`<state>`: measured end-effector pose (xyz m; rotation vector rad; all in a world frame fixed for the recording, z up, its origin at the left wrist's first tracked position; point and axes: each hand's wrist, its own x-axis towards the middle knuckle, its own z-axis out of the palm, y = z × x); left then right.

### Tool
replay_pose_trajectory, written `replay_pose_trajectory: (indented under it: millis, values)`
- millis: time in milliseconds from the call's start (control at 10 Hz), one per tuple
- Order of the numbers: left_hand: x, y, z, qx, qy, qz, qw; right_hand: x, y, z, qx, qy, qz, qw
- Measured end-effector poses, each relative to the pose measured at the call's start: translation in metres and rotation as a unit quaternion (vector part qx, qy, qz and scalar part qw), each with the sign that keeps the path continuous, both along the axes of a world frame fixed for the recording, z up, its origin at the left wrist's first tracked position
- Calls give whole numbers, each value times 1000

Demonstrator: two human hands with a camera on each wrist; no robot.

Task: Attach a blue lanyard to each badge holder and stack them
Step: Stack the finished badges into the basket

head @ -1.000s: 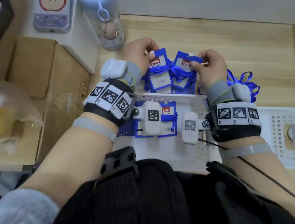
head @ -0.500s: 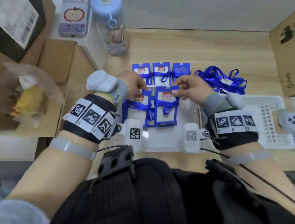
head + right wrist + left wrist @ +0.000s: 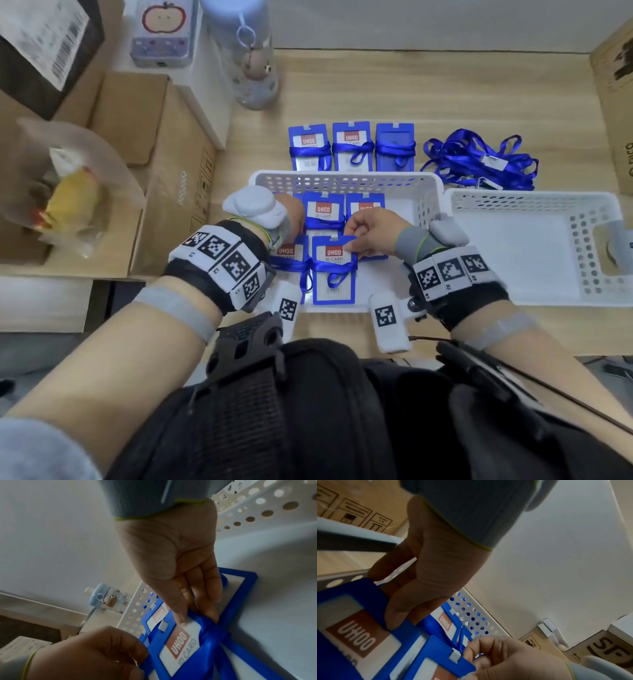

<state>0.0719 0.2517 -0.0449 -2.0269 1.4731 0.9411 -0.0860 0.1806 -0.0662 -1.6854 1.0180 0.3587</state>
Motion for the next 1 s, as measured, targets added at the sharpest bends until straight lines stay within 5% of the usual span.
replay_pose_trajectory:
  millis: [200,300,400,500,700,1000]
  values:
    - [8,-18,18,-57,27,2,998,11,-10,14,-110,24,82,990]
    - [20,-37,28,-185,198,163,949,18,-29,25,-122,-42,14,992]
    - [31,-59,27,-287,284,271,874,26,-55,29,-150,-98,-55,982]
    - [46,-79,9,-347,273,360,822,37,-80,24,-167,-132,-141,967]
    - [60,-95,-36,-273,187,360,872,53,-117,-4,-190,-36,-121,974]
    - [68,-106,-51,-286,133,354,880,70,-131,-23,-195,-35,-107,974]
